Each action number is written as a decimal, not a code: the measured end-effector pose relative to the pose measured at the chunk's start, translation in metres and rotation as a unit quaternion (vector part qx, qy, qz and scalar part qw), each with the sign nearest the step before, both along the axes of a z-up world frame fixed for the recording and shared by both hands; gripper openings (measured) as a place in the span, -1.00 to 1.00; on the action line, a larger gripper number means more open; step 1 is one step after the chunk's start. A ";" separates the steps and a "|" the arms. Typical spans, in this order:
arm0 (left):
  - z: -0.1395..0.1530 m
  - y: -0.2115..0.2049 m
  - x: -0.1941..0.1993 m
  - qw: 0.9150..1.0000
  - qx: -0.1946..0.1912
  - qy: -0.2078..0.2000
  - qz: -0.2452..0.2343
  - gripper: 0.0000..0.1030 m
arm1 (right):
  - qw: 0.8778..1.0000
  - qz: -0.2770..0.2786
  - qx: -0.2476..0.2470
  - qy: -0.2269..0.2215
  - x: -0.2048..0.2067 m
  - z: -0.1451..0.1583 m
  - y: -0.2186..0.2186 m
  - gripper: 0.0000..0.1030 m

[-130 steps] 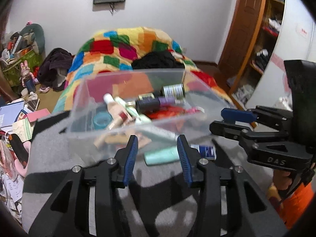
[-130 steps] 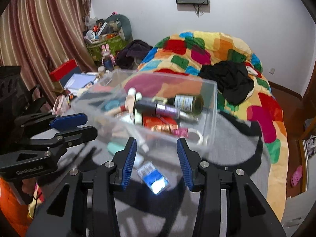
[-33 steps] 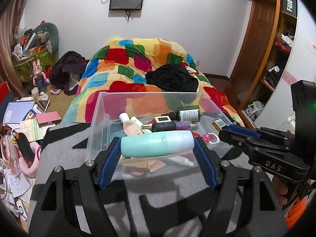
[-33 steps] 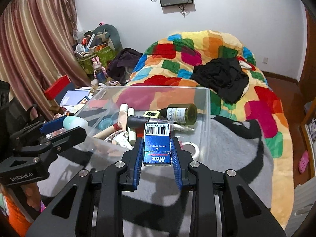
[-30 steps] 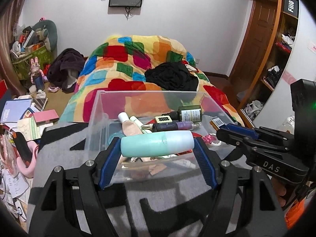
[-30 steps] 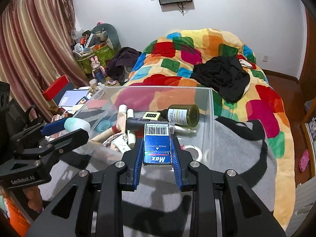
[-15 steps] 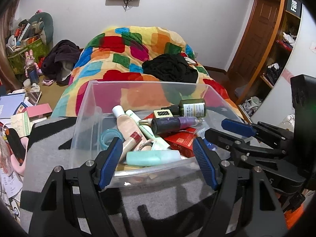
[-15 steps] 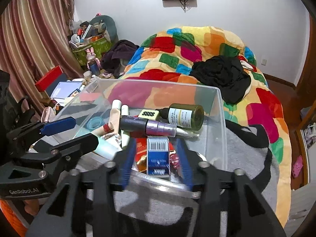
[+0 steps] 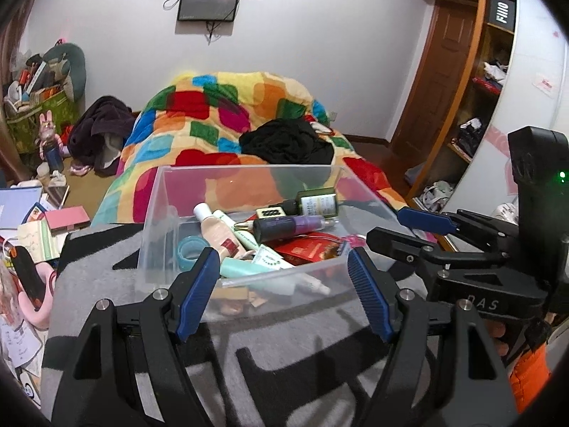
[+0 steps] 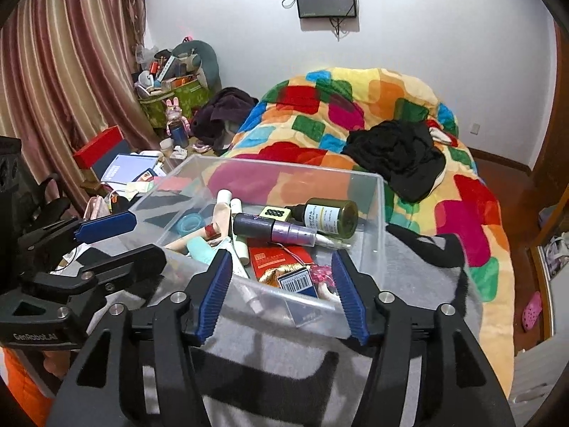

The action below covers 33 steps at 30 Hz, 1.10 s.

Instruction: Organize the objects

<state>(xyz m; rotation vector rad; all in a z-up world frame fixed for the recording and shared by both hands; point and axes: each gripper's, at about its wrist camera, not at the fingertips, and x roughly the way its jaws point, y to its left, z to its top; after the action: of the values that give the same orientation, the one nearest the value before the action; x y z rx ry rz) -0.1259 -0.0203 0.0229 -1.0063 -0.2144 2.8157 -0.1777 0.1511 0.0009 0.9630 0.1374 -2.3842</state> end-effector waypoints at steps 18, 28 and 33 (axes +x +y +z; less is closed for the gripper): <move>0.015 0.007 0.050 0.999 -0.015 0.047 0.017 0.90 | 0.999 -0.017 -0.018 0.043 0.053 0.016 0.027 0.60; 0.009 0.010 0.054 0.999 -0.015 0.046 0.020 0.91 | 0.999 -0.022 -0.023 0.042 0.059 0.011 0.035 0.60; 0.008 0.010 0.054 0.999 -0.015 0.046 0.020 0.91 | 0.999 -0.019 -0.021 0.039 0.060 0.008 0.035 0.60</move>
<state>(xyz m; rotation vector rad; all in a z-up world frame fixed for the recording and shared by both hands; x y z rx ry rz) -0.0719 -0.0100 0.0313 -0.8861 -0.1855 2.9018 -0.1177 0.1862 0.0091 0.8607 0.0987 -2.4502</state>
